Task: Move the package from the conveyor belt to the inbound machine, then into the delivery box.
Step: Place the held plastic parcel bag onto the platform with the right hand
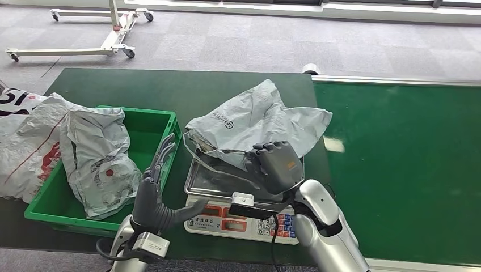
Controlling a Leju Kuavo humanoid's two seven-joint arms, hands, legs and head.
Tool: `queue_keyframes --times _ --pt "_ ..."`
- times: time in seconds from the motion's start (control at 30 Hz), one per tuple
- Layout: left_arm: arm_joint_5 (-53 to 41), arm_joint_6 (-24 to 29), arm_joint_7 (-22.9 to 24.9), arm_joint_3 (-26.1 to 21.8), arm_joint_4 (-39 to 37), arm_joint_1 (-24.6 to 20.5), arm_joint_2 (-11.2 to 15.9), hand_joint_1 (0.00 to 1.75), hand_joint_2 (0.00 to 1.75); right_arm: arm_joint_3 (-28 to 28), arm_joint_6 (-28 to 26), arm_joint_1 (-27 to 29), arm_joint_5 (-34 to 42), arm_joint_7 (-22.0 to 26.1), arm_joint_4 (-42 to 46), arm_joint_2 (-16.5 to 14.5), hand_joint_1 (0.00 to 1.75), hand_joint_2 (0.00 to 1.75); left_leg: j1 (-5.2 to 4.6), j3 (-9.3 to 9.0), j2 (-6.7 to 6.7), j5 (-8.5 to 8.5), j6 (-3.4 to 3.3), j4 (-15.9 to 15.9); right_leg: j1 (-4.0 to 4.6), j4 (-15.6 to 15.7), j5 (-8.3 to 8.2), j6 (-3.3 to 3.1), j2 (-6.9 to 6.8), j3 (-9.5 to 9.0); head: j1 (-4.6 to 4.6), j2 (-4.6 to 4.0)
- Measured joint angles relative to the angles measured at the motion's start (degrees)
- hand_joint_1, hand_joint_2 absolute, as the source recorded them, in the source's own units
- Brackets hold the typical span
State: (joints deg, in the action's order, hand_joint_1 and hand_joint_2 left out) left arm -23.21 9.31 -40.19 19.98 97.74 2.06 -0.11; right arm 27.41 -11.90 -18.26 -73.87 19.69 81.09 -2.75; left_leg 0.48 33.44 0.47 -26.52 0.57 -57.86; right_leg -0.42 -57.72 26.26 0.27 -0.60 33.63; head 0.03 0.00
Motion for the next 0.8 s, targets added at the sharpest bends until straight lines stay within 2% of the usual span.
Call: queue_keyframes --times 0.13,0.17,0.27,0.3,0.57,0.8 --pt "0.1 0.0 0.0 0.0 -0.2 0.0 0.0 0.00 1.75 1.7 0.8 0.2 0.8 0.0 1.2 0.0 1.75 1.75 0.00 0.00 0.00 0.00 0.00 0.0 -0.02 0.0 0.00 0.00 0.00 -0.01 -0.01 0.00" --pt "0.1 -0.1 0.0 0.0 -0.2 0.0 0.0 0.00 1.75 2.0 1.1 0.2 1.3 0.2 1.3 0.0 1.40 1.75 0.00 0.00 0.00 0.00 0.00 0.0 -0.02 0.0 0.00 0.01 0.00 -0.01 0.00 0.00" --pt "0.0 -0.6 0.0 0.0 -0.2 0.0 -0.1 0.00 1.75 3.1 2.7 0.2 3.9 1.5 1.4 0.1 0.09 1.75 0.00 0.00 0.00 0.00 -0.01 0.0 -0.02 0.0 0.00 0.01 0.00 -0.02 -0.01 0.00" --pt "0.0 -0.8 0.0 0.0 -0.2 0.0 -0.2 0.00 1.75 3.4 3.1 0.2 4.9 2.0 1.4 0.1 0.00 1.75 0.00 0.00 0.00 0.00 0.00 0.0 -0.02 0.0 0.00 0.01 0.00 -0.01 -0.01 0.00" --pt "-0.3 -2.3 0.0 -0.2 -0.2 0.1 -0.6 0.00 1.75 4.0 6.0 0.2 16.2 6.6 1.4 0.4 0.00 1.75 0.00 0.00 0.00 0.00 0.00 0.0 0.00 0.0 0.00 0.00 0.00 -0.01 -0.01 0.00" --pt "-0.3 -3.1 0.0 -0.3 -0.3 0.1 -0.8 0.00 1.75 3.9 12.2 1.0 28.5 13.2 3.0 0.6 0.00 1.75 0.00 -0.01 0.00 0.00 0.00 0.0 -0.01 0.0 0.00 0.00 0.00 0.00 -0.01 0.00"
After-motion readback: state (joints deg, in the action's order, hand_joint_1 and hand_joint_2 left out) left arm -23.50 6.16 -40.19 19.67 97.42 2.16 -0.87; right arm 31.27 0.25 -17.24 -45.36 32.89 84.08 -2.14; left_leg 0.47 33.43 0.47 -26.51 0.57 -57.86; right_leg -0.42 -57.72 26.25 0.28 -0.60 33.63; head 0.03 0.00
